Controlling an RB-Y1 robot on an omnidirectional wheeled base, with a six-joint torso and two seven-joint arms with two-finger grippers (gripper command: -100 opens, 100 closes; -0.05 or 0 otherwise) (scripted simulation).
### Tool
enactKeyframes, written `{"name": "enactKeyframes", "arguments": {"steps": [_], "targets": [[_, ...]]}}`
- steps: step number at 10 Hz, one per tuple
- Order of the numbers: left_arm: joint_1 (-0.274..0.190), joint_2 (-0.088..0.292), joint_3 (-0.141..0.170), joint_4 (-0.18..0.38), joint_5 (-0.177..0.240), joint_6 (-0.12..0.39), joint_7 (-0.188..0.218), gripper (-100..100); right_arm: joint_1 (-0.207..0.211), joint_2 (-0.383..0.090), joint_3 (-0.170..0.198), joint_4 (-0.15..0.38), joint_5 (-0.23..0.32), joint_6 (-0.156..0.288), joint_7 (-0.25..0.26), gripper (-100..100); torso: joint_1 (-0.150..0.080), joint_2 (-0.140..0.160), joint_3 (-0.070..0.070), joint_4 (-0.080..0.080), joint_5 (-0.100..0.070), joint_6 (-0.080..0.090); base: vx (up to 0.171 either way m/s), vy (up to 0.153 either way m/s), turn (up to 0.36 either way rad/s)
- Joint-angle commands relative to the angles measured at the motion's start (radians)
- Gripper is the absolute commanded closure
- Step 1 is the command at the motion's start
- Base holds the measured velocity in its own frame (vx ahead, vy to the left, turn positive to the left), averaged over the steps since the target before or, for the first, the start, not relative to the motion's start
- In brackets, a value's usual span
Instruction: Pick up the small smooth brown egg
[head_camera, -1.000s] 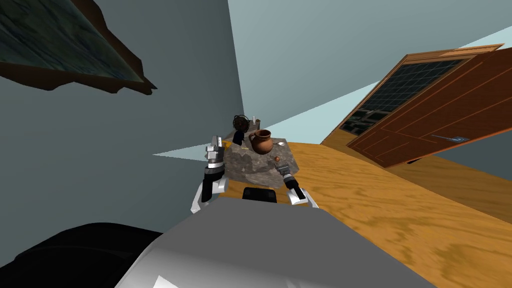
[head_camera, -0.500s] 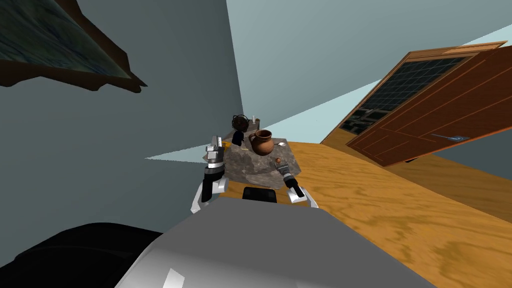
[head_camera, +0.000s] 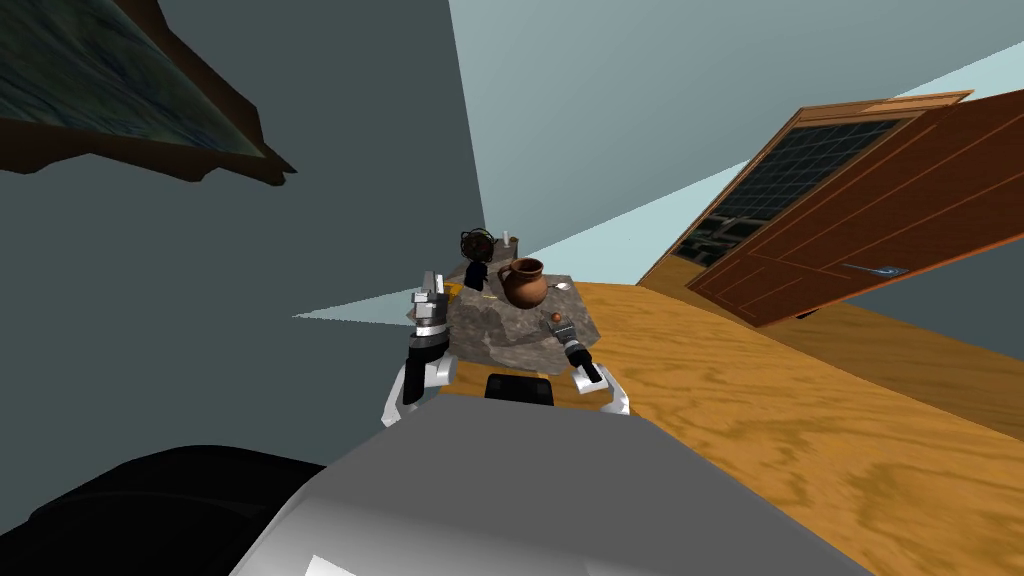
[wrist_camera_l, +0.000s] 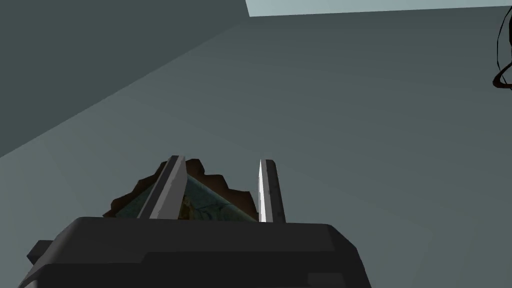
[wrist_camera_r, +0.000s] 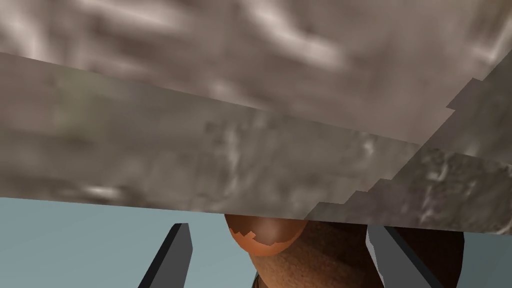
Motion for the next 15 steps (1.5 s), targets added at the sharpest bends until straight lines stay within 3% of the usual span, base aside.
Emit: {"name": "enactKeyframes", "arguments": {"steps": [1,2,3,5,6,7,8,9,10,11,12,13,14,15], "targets": [[0.000,0.000,0.000,0.000,0.000,0.000,0.000,0,-0.012,0.004,-0.002,0.033,0.002,-0.009,0.000,-100,0.000,0.000,0.000,0.000,0.000,0.000,-0.006,0.007,0.002],[0.000,0.000,0.000,0.000,0.000,0.000,0.000,0,-0.056,0.005,-0.011,0.068,0.041,-0.035,-0.048,-100,-0.001,-0.001,-0.001,0.000,0.000,0.000,-0.048,0.029,-0.089],[0.000,0.000,0.000,0.000,0.000,0.000,0.000,0,-0.084,0.005,-0.011,0.096,0.041,-0.035,-0.048,-100,0.000,0.001,0.000,0.000,0.000,0.000,-0.051,0.035,-0.066],[0.000,0.000,0.000,0.000,0.000,0.000,0.000,0,-0.090,0.005,-0.011,0.127,0.041,-0.035,-0.048,-100,0.000,0.000,0.000,0.000,0.000,0.000,-0.010,0.008,-0.003],[0.000,0.000,0.000,0.000,0.000,0.000,0.000,0,-0.140,0.005,-0.020,0.168,0.080,-0.061,-0.095,-100,-0.001,-0.001,-0.001,0.000,0.000,0.000,-0.037,0.019,-0.102],[0.000,0.000,0.000,0.000,0.000,0.000,0.000,0,-0.169,0.005,-0.020,0.202,0.080,-0.061,-0.095,-100,0.000,0.000,0.000,0.000,0.000,0.000,-0.049,0.033,-0.062],[0.000,0.000,0.000,0.000,0.000,0.000,0.000,0,-0.169,0.005,-0.020,0.220,0.080,-0.061,-0.095,-100,0.001,0.001,0.000,0.000,0.000,0.000,-0.027,0.019,0.002],[0.000,0.000,0.000,0.000,0.000,0.000,0.000,0,-0.215,0.006,-0.029,0.259,0.118,-0.087,-0.143,-100,0.000,0.000,0.000,0.000,0.000,0.000,-0.047,0.030,-0.083],[0.000,0.000,0.000,0.000,0.000,0.000,0.000,0,-0.246,0.006,-0.029,0.288,0.118,-0.087,-0.143,-100,0.001,0.001,0.000,0.000,0.000,0.000,-0.060,0.028,-0.075],[0.000,0.000,0.000,0.000,0.000,0.000,0.000,0,-0.247,0.006,-0.029,0.314,0.118,-0.087,-0.143,-100,0.001,0.001,0.001,0.000,0.000,0.000,-0.029,0.011,-0.003],[0.000,0.000,0.000,0.000,0.000,0.000,0.000,0,-0.293,0.006,-0.038,0.349,0.157,-0.113,-0.191,-100,0.000,0.000,0.000,0.000,0.000,0.000,-0.047,0.016,-0.113],[0.000,0.000,0.000,0.000,0.000,0.000,0.000,0,-0.325,0.006,-0.038,0.385,0.157,-0.113,-0.191,-100,0.000,0.001,0.000,0.000,0.000,0.000,-0.049,0.025,-0.051],[0.000,0.000,0.000,0.000,0.000,0.000,0.000,0,-0.325,0.006,-0.038,0.408,0.157,-0.113,-0.191,-100,0.000,0.001,0.000,0.000,0.000,0.000,-0.021,0.020,0.017],[0.000,0.000,0.000,0.000,0.000,0.000,0.000,0,-0.373,0.007,-0.047,0.452,0.195,-0.139,-0.237,-100,0.000,0.000,0.000,0.000,0.000,0.000,-0.043,0.032,-0.120]]}}
